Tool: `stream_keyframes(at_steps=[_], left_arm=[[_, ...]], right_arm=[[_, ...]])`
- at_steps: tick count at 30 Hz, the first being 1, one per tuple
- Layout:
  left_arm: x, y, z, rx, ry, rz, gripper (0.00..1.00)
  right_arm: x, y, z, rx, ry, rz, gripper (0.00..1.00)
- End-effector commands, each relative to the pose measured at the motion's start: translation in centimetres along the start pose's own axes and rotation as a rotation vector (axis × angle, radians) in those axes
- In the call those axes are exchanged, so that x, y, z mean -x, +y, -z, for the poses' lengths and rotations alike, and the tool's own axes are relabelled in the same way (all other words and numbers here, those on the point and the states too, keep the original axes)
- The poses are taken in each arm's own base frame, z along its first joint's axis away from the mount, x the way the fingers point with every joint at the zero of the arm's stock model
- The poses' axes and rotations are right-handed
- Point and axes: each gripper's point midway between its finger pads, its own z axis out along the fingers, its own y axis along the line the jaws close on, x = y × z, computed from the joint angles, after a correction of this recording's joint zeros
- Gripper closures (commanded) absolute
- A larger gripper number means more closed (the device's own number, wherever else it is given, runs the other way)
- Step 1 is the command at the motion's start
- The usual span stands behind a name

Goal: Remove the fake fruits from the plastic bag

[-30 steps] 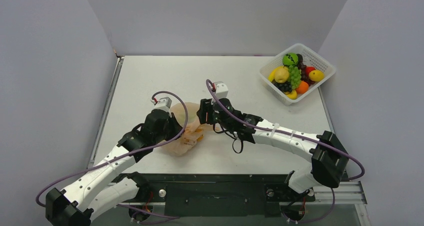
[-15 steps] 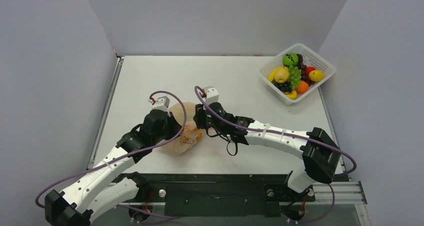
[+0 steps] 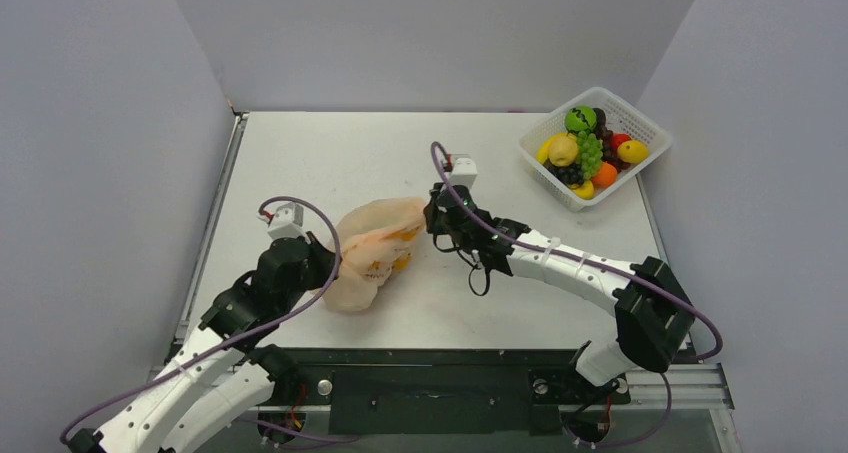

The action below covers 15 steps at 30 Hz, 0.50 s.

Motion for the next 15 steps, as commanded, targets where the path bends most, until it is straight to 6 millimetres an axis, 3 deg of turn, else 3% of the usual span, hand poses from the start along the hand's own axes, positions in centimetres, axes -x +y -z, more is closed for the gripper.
stream_keyframes(at_steps=[1, 2, 5, 10, 15], left_arm=[[4.1, 2.2, 3.7, 0.059, -0.201, 0.091, 1.0], [4.1, 2.5, 3.9, 0.055, -0.22, 0.111, 1.0], [5.0, 2.8, 5.6, 0.001, -0.298, 0.176, 1.0], [5.3, 2.9, 6.6, -0.04, -0.33, 0.196, 1.0], [5.6, 1.1, 7.3, -0.113, -0.301, 0.136, 1.0]], right_arm=[[3.3, -9.1, 0.4, -0.273, -0.112, -0.233, 1.0], [3.5, -10.3, 0.4, -0.303, -0.12, -0.252, 1.0], [3.8, -11.2, 0.5, -0.341, -0.127, -0.261, 1.0], [3.4, -8.8, 0.0, -0.24, -0.094, -0.226, 1.0], [3.5, -7.2, 0.0, -0.192, -0.084, -0.185, 1.0]])
